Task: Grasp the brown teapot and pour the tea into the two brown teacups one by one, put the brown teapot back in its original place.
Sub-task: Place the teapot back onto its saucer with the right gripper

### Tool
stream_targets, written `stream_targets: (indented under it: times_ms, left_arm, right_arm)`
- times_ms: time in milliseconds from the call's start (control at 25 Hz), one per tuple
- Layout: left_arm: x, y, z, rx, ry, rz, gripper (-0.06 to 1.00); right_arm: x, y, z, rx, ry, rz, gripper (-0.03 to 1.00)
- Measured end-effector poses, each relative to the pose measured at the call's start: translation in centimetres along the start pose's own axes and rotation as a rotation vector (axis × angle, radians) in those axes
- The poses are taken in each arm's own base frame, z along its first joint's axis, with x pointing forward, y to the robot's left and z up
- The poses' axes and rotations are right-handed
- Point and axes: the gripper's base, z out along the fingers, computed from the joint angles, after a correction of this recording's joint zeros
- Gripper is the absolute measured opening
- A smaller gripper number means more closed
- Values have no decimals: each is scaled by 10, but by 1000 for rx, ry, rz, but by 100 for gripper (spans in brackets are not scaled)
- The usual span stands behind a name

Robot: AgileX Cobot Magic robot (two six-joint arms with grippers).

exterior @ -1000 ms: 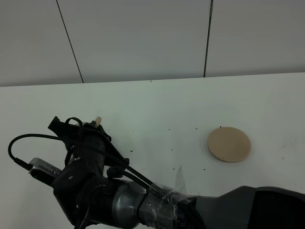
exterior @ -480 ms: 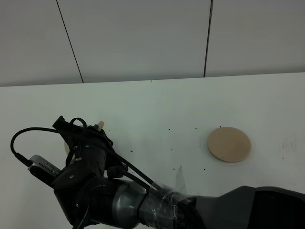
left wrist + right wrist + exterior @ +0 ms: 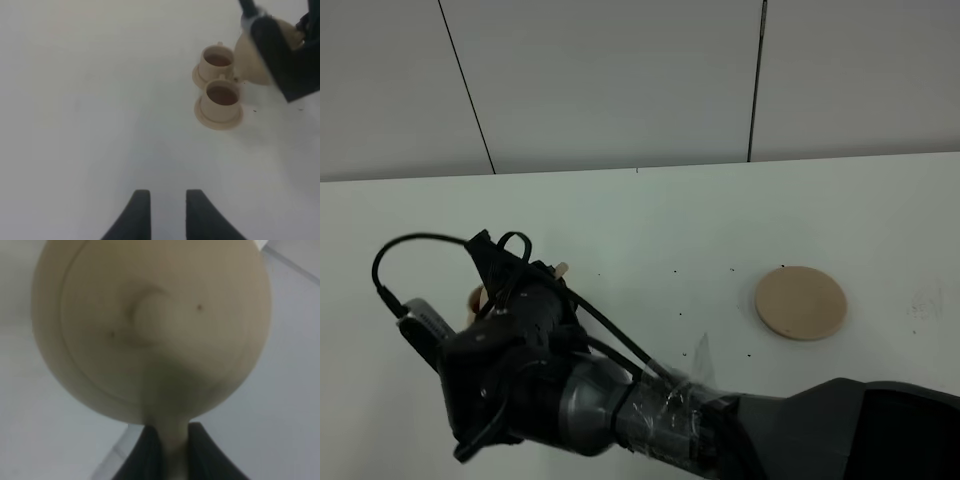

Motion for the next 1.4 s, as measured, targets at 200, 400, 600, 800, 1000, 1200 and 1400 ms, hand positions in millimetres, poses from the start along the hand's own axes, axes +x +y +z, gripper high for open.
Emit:
stream_targets:
  times_ms: [200,400,600,800,1000,1200,1400]
  left_arm:
    - [0,0,0,0,0,0,24]
    - [0,0,0,0,0,0,24]
    - [0,0,0,0,0,0,24]
    - [0,0,0,0,0,0,24]
    - [0,0,0,0,0,0,24]
    - [0,0,0,0,0,0,24]
    - [0,0,0,0,0,0,24]
  right_arm:
    - [17,-16,-13,-133,-53,149,9]
    - [32,-22,-18,-313,-151,299,9]
    - [38,-15,-8,-474,-260,412,9]
    - [45,-12,-1,-553,-319,491,9]
    - [47,-11,2,-624,-385,562,9]
    - [52,-9,9,-652,-398,595,9]
    - [49,0,24,-695,-391,608,9]
